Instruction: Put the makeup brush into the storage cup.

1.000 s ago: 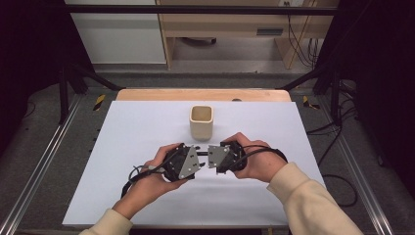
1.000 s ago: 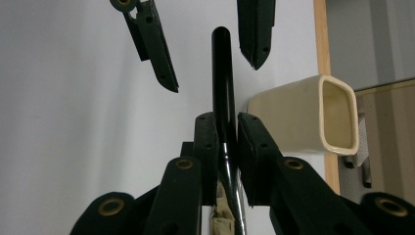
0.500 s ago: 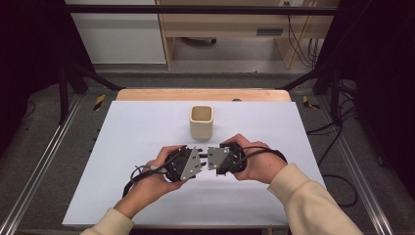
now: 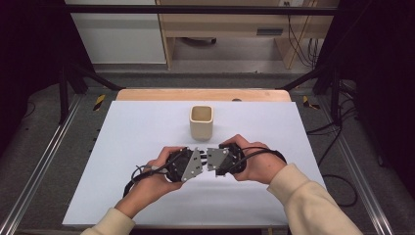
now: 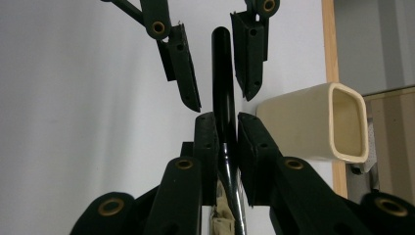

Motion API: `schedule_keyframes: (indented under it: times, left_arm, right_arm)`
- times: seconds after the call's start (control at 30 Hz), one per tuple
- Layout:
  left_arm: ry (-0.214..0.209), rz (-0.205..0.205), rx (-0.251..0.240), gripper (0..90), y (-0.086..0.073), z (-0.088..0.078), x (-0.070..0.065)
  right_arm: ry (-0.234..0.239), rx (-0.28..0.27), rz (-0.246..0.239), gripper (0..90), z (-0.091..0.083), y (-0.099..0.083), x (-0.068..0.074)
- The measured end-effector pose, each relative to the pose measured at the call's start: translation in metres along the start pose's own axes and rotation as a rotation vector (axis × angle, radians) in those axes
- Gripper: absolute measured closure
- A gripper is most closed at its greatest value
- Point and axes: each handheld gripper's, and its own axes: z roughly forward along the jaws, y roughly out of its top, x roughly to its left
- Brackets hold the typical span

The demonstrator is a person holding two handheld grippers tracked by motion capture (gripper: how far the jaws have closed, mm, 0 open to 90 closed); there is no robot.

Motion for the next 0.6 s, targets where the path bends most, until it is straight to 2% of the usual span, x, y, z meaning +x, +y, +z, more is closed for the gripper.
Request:
schedule_keyframes:
  times: [0.3, 0.43, 0.6]
  left_arm:
    - [-0.001, 0.017, 0.002, 67.9, -0.0008, 0.0013, -0.0012]
    - [-0.011, 0.02, -0.001, 73.2, -0.0021, 0.0021, -0.001]
    - [-0.002, 0.039, -0.007, 76.6, -0.0029, 0.0021, -0.0029]
  right_arm:
    - [0.002, -0.002, -0.013, 78.8, -0.0001, 0.0006, -0.0004]
    - [0.006, 0.002, -0.023, 78.8, 0.0009, 0.0006, 0.0011]
    - [0.013, 0.002, -0.02, 78.7, 0.0014, 0.001, 0.0012]
